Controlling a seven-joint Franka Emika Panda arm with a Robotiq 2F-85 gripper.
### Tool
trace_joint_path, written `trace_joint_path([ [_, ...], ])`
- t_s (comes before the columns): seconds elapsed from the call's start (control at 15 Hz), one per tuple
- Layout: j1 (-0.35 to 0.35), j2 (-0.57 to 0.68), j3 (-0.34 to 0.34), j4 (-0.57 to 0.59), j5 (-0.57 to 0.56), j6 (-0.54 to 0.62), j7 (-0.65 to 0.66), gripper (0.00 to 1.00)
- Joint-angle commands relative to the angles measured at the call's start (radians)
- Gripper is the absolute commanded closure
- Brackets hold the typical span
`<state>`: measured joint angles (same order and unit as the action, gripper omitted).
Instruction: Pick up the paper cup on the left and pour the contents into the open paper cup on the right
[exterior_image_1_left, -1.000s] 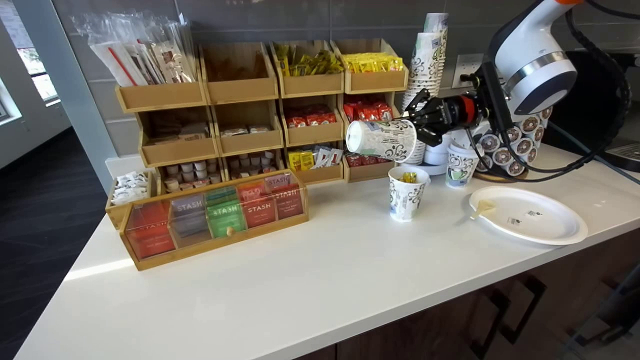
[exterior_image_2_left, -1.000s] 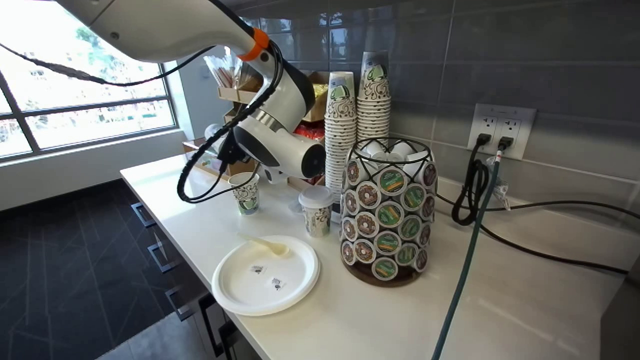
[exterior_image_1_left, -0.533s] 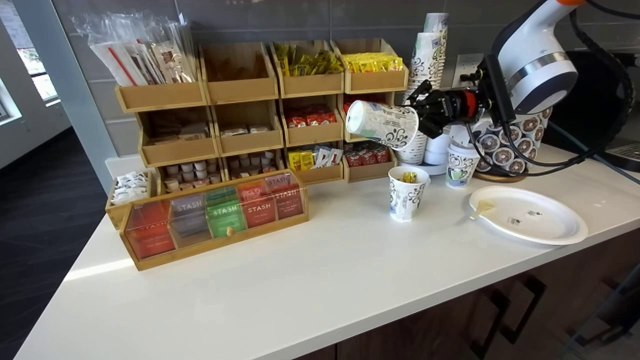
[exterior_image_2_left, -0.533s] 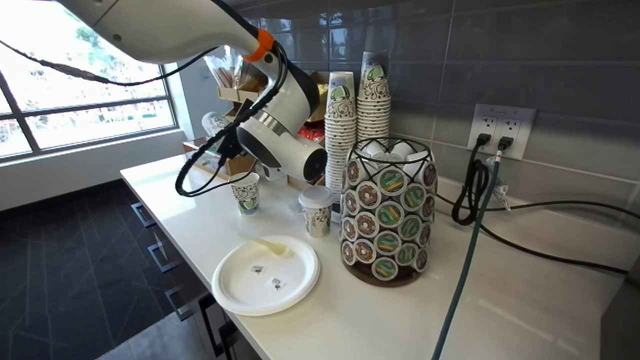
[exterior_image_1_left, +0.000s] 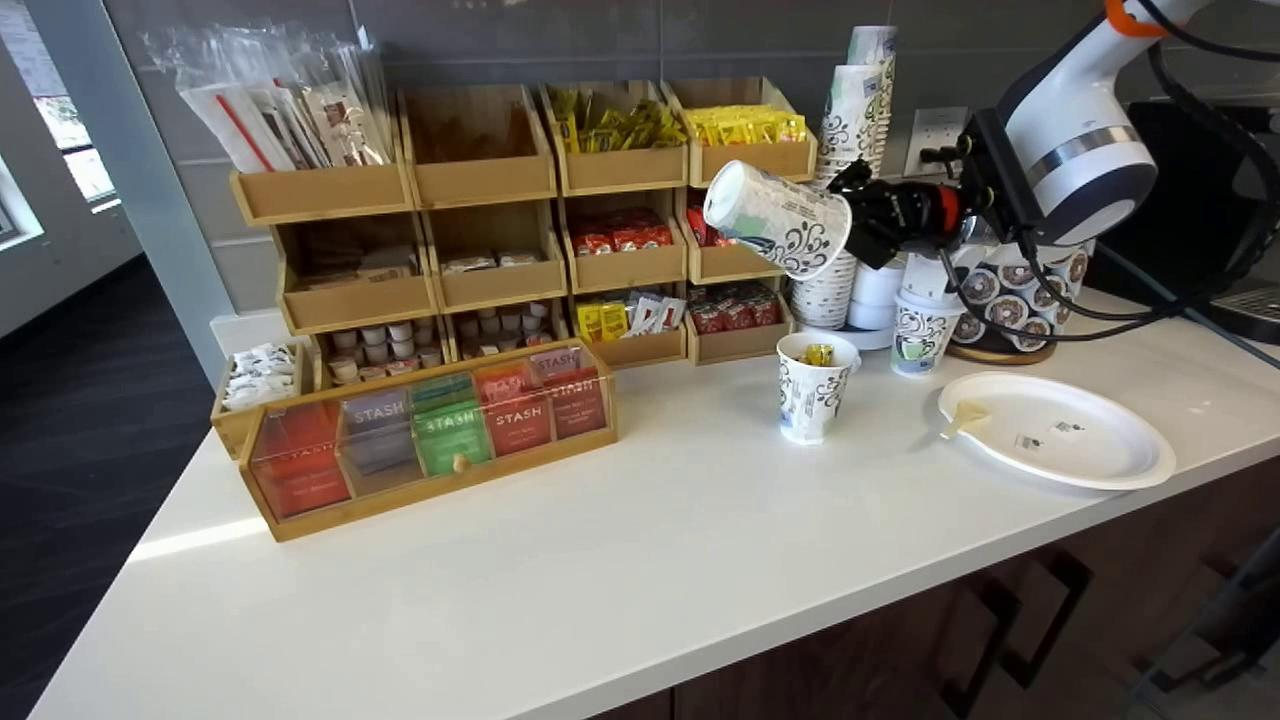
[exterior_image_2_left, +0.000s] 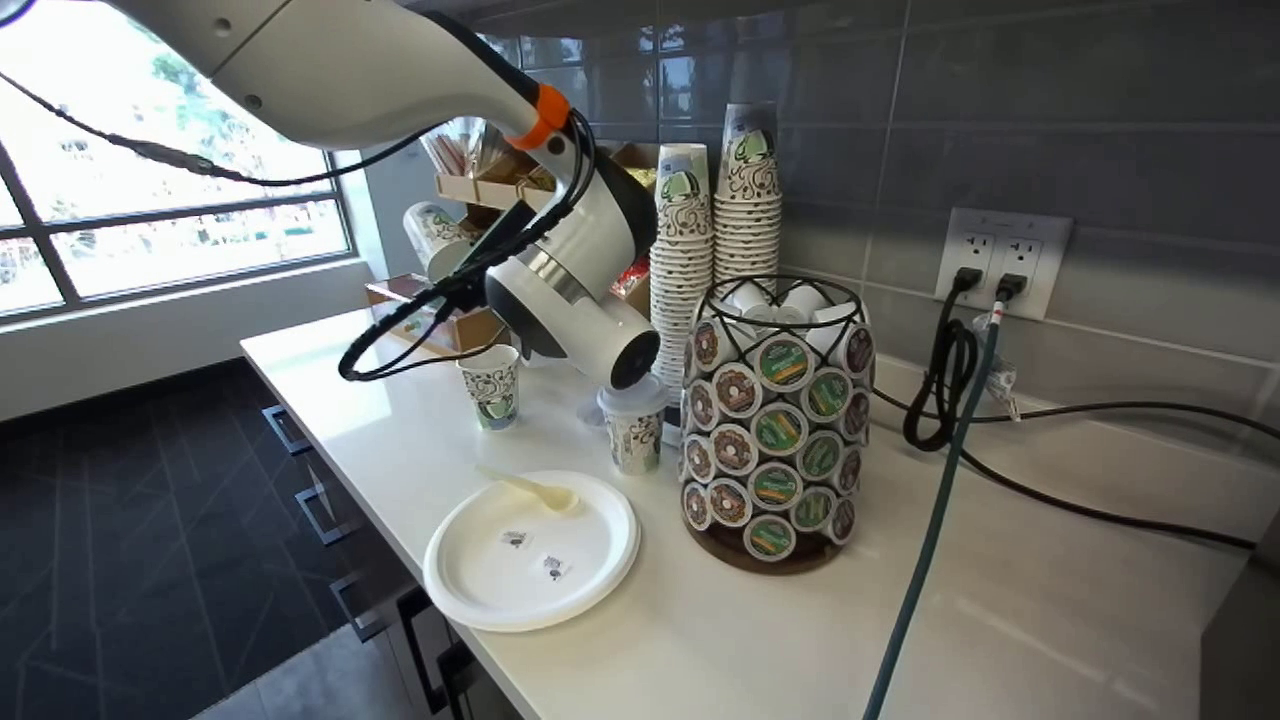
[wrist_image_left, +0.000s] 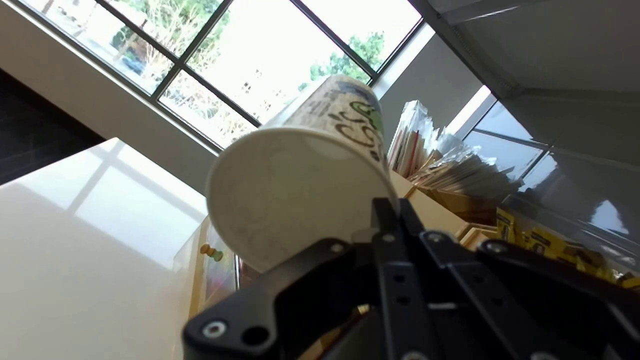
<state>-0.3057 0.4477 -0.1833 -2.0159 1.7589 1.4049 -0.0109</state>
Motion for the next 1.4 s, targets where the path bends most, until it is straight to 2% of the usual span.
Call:
trace_joint_path([
  [0.0,-0.010,0.032,-0.002,-0.004,0.051,-0.065,0.063,0.99],
  [0.27,0.007,0.014,-0.009,-0.005,0.034,-0.067,0.064,0.99],
  [0.73,0.086,-0.138,-0.043,-0.015,-0.247,0.013,-0.101,0.99],
  [1.07,0.144,-0.224,-0.021,-0.024,-0.424,0.140,-0.190,0.99],
  [1.33,0.202,-0.287,0.015,-0.026,-0.566,0.263,-0.206,0.99],
])
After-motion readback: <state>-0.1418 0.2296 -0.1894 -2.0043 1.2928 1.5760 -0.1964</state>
